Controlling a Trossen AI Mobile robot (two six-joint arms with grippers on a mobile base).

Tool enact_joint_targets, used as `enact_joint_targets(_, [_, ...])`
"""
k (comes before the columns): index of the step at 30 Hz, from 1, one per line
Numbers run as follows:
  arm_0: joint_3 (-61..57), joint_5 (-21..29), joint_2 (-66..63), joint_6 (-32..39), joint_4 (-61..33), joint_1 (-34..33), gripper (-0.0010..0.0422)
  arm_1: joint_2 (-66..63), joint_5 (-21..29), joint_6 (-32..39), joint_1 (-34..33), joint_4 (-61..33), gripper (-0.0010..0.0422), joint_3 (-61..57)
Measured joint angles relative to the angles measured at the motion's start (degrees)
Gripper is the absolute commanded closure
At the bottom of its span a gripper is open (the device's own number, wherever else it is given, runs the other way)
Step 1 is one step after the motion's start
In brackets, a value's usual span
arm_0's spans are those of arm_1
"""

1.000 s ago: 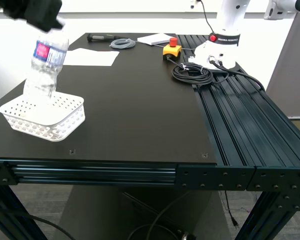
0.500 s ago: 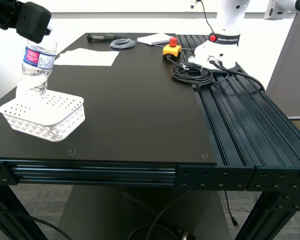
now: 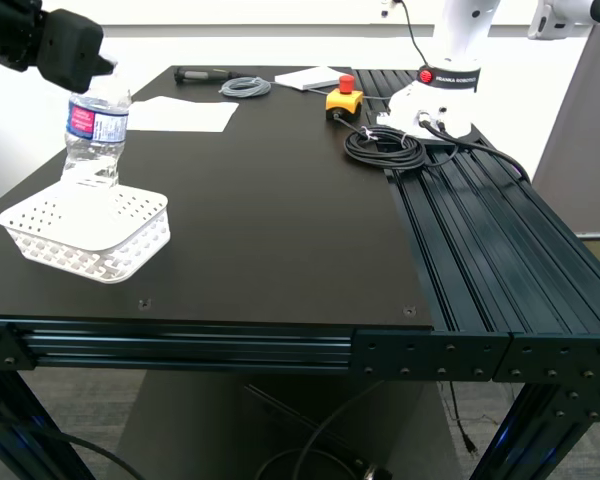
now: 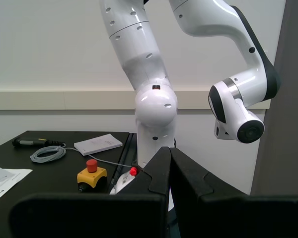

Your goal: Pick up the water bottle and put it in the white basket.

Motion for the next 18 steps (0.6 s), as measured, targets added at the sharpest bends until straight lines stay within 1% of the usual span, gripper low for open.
enact_joint_targets(14, [0.0,0.0,0.0,0.0,0.0,0.0,0.0412,0.0,0.0,-0.1,0.0,-0.1,0.0412,0.0])
enact_joint_targets(16, [0.0,0.0,0.0,0.0,0.0,0.0,0.0412,0.0,0.0,-0.1,0.0,-0.1,0.0399,0.0])
enact_joint_targets(18, [0.0,0.0,0.0,0.0,0.0,0.0,0.0412,0.0,0.0,-0.1,0.0,-0.1,0.0368,0.0])
